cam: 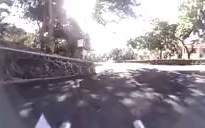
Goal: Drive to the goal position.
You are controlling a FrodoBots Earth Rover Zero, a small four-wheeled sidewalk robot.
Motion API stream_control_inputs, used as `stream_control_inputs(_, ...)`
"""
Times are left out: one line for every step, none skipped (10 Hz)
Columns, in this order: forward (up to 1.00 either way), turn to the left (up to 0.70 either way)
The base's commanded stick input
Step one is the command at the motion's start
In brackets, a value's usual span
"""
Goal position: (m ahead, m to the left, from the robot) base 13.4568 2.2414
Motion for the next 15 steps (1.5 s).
stream_control_inputs(0.7, 0.0)
stream_control_inputs(0.7, 0.0)
stream_control_inputs(0.7, 0.0)
stream_control_inputs(0.7, 0.0)
stream_control_inputs(0.7, 0.0)
stream_control_inputs(0.7, 0.0)
stream_control_inputs(0.7, 0.0)
stream_control_inputs(0.7, 0.0)
stream_control_inputs(0.7, 0.0)
stream_control_inputs(0.7, 0.0)
stream_control_inputs(0.7, -0.34)
stream_control_inputs(0.7, -0.34)
stream_control_inputs(0.7, -0.34)
stream_control_inputs(0.7, -0.35)
stream_control_inputs(0.7, -0.35)
